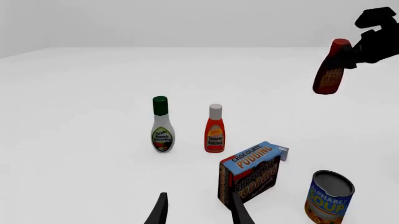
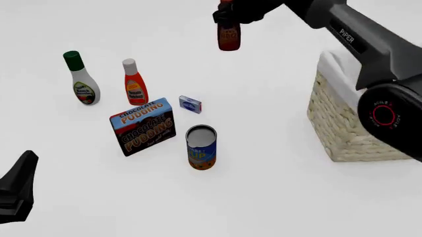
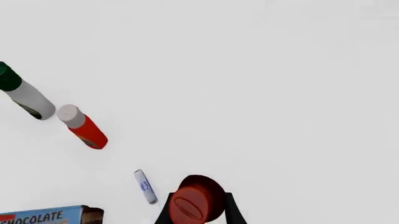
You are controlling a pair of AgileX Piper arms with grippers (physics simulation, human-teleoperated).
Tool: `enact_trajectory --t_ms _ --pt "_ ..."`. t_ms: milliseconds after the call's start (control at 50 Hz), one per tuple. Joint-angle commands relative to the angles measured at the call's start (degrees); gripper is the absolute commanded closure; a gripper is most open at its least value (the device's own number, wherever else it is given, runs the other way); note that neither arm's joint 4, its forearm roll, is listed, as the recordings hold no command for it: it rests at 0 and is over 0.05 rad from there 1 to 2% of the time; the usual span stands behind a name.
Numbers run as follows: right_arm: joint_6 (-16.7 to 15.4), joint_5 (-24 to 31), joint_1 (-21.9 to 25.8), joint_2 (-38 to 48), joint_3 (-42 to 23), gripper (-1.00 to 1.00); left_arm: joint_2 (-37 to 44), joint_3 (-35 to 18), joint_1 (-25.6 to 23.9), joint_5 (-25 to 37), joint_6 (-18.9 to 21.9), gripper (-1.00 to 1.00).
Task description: Pick the bbq sauce and place it in the basket.
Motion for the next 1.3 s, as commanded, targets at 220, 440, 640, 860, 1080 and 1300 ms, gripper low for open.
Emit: enact_trajectory --t_ms 220,440,640,860,1080,1300 --pt "-1.4 -1.8 -3.4 -15.2 12.0 1.0 0.0 0.0 0.0 0.0 0.0 -1.0" --pt "-2.3 -2.0 -7.0 -22.8 17.6 1.0 0.0 0.0 0.0 0.0 0.0 -1.0" --pt "-2.5 -3.3 -10.3 -28.4 23.4 1.0 0.0 0.0 0.0 0.0 0.0 -1.0" --pt "-2.1 -4.7 -12.8 -33.3 28.6 1.0 0.0 0.0 0.0 0.0 0.0 -1.0" --pt "-1.7 -5.7 -15.7 -37.8 33.4 1.0 0.0 0.0 0.0 0.0 0.0 -1.0" --pt "-1.3 -6.7 -19.7 -42.6 39.2 1.0 0.0 0.0 -1.0 -0.1 0.0 -1.0"
